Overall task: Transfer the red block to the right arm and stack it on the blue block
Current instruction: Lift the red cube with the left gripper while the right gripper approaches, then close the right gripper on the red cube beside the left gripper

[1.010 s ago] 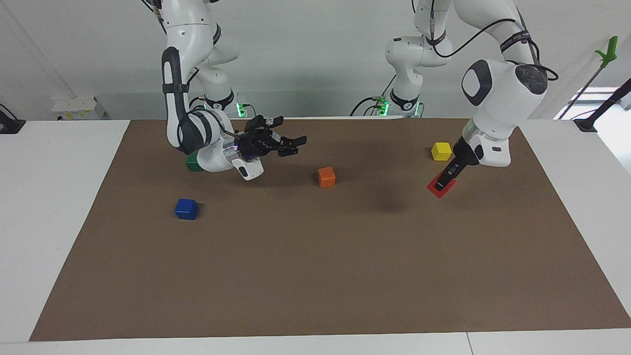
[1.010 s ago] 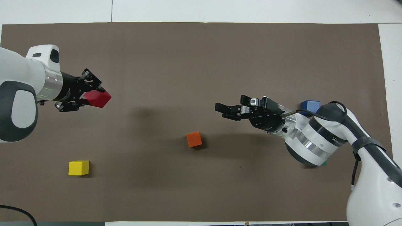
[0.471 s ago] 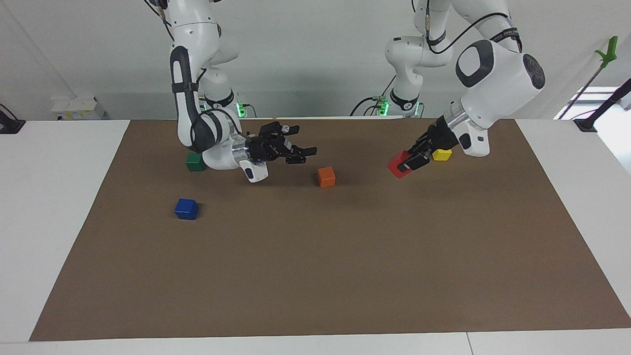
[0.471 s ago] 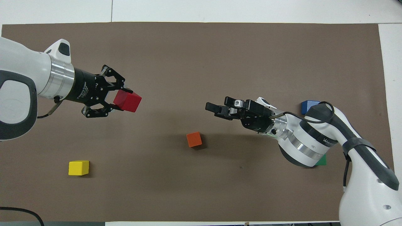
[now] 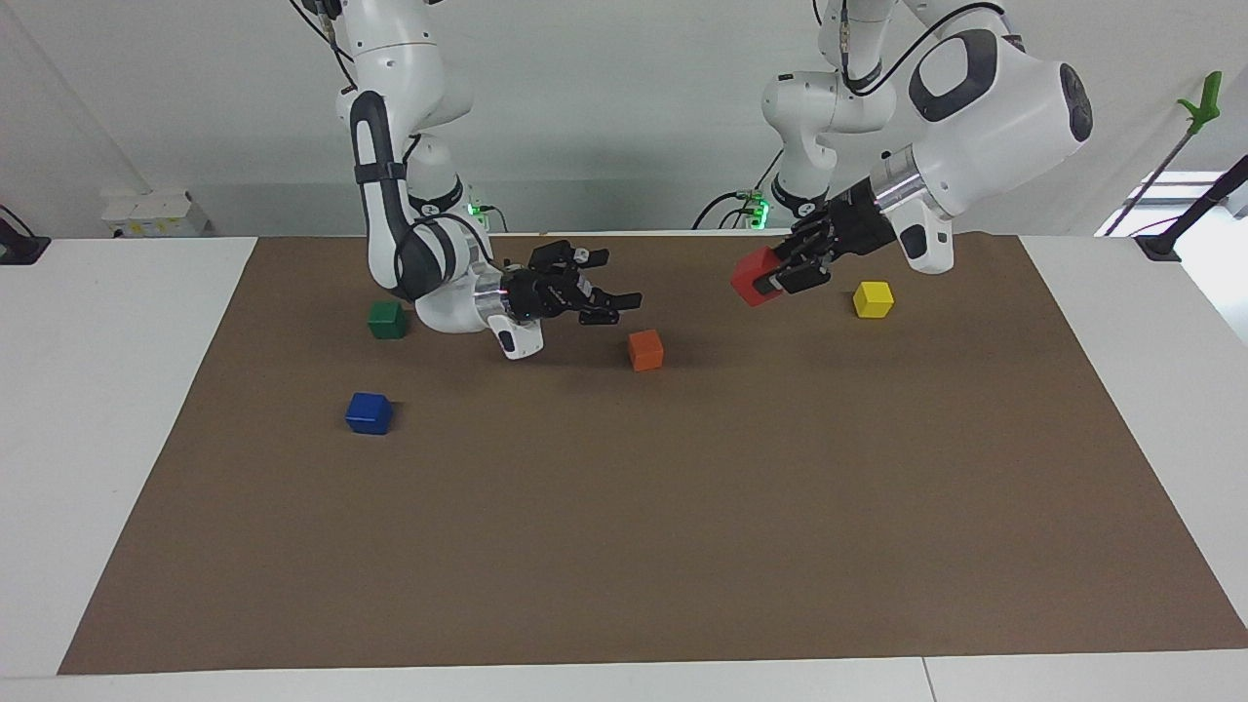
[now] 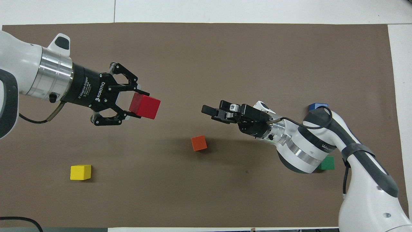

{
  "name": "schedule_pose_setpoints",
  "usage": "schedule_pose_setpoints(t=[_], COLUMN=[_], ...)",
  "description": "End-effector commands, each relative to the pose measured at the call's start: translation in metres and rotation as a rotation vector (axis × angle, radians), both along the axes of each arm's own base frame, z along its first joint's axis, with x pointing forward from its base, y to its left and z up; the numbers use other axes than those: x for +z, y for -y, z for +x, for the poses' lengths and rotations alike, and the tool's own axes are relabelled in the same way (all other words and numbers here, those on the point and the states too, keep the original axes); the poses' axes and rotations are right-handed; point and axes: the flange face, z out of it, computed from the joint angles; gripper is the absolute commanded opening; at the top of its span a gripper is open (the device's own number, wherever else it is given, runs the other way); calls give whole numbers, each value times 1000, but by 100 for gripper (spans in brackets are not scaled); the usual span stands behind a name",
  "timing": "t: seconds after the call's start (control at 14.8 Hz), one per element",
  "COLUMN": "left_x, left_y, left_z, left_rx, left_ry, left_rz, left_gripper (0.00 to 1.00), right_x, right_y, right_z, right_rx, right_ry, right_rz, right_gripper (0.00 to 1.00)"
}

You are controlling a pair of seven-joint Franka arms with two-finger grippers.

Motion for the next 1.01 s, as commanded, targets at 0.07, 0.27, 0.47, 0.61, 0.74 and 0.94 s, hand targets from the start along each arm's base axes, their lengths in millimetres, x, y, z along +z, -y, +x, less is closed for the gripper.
schedule_pose_setpoints(t=[0.07,0.27,0.47,0.61,0.74,0.94], left_x=[28,32,36,44,46,50], left_y=[7,8,13,22,28,45], left_z=[-2,-3,-5,-11,-12,-9], left_rx=[47,50,60,73,77,146], left_ry=[-42,-46,-41,-35,-40,-37], left_rz=[-114,-121,-126,-139,-138,-140], left_gripper=[15,15,15,15,15,15], right_x=[-1,0,12,18,25,31], right_y=[-19,-30,-42,-52,-71,-89], right_z=[3,1,5,6,5,5], right_rx=[-58,-86,-100,-110,-127,-151], right_ry=[47,59,61,56,49,42], right_rz=[-7,-7,23,33,40,53], right_gripper=[100,100,100,100,100,100])
